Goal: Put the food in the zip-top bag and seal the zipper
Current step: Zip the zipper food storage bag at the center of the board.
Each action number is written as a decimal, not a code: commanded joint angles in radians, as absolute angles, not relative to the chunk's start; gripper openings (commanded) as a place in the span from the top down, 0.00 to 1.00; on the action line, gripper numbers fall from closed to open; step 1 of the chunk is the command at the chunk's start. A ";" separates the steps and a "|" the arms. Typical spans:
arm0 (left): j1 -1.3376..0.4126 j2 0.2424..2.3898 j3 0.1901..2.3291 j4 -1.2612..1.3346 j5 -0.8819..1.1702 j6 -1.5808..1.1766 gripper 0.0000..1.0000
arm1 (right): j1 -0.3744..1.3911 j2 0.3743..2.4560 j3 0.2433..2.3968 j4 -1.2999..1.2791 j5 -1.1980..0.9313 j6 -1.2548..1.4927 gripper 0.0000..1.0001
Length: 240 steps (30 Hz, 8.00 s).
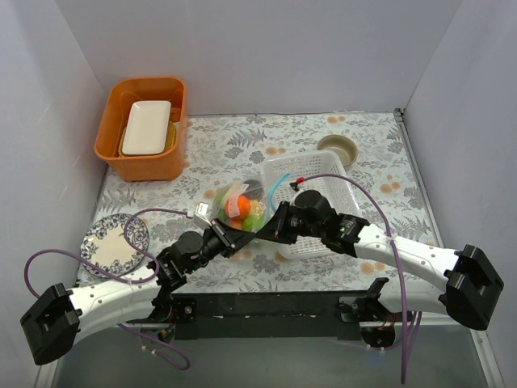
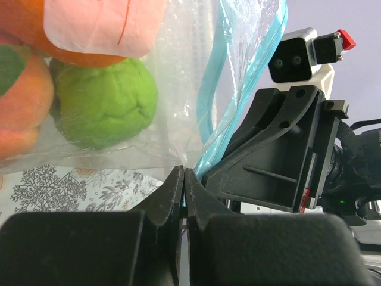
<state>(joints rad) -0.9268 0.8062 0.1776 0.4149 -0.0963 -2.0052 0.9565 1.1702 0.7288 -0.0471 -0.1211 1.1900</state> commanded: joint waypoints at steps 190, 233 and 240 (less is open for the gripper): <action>-0.925 0.402 0.327 -0.354 0.167 -1.862 1.00 | 0.423 1.141 0.781 0.020 -0.175 0.994 0.82; -0.925 0.471 0.336 -0.318 0.164 -1.842 1.00 | 0.345 1.111 0.729 -0.057 -0.271 0.942 0.35; -0.927 0.472 0.333 -0.313 0.167 -1.844 1.00 | 0.348 1.111 0.652 0.055 -0.357 1.014 0.43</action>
